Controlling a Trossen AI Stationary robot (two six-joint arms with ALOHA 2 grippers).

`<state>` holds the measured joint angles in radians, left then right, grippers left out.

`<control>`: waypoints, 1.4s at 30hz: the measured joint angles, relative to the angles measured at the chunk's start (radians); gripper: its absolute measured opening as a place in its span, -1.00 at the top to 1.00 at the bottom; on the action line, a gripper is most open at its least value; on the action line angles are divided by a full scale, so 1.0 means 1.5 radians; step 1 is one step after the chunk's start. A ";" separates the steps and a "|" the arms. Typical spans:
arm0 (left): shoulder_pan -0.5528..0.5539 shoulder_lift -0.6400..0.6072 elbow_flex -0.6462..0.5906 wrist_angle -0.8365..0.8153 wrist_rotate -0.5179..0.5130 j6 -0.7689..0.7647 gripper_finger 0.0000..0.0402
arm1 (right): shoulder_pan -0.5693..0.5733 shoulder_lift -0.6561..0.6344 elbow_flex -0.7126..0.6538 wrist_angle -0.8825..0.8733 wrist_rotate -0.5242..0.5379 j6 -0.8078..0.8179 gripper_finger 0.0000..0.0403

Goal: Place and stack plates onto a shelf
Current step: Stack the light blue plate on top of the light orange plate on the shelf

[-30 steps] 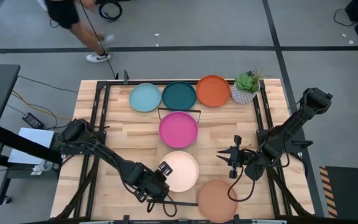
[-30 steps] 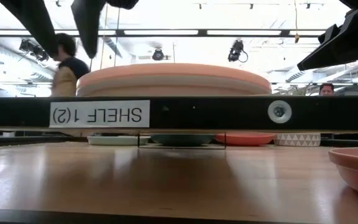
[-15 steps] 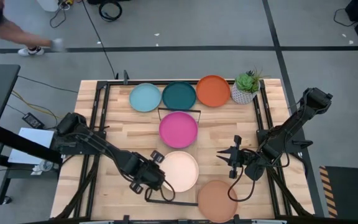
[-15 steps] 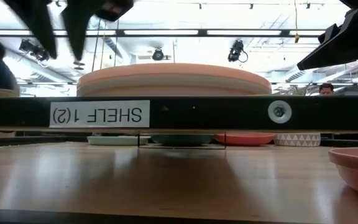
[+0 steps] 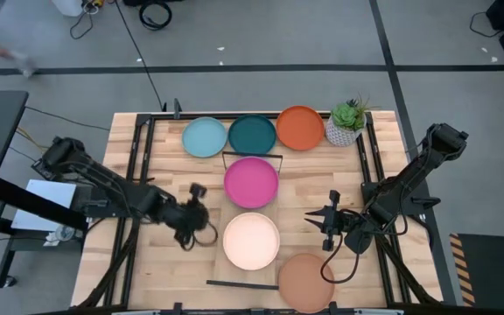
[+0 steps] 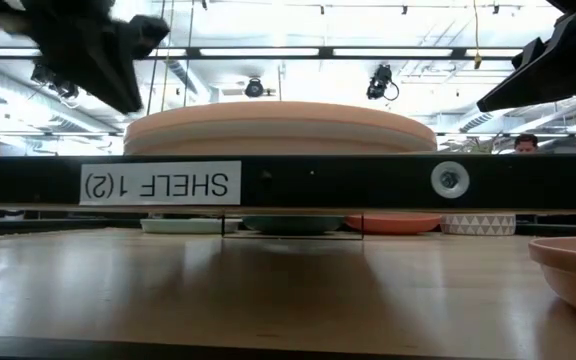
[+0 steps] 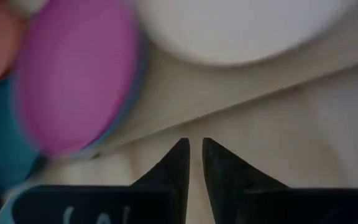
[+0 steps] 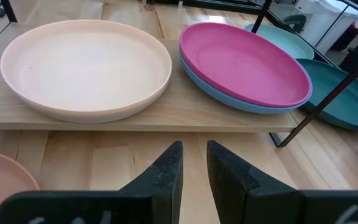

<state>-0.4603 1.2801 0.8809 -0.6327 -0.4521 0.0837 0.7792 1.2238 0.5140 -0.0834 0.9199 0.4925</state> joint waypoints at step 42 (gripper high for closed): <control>0.701 0.144 -0.149 0.234 0.179 0.418 0.29 | -0.042 0.000 0.000 0.006 0.023 -0.011 0.61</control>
<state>0.5916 1.4967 0.6580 -0.2818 -0.1832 0.7111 0.7155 1.2238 0.5140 -0.0737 0.9549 0.4755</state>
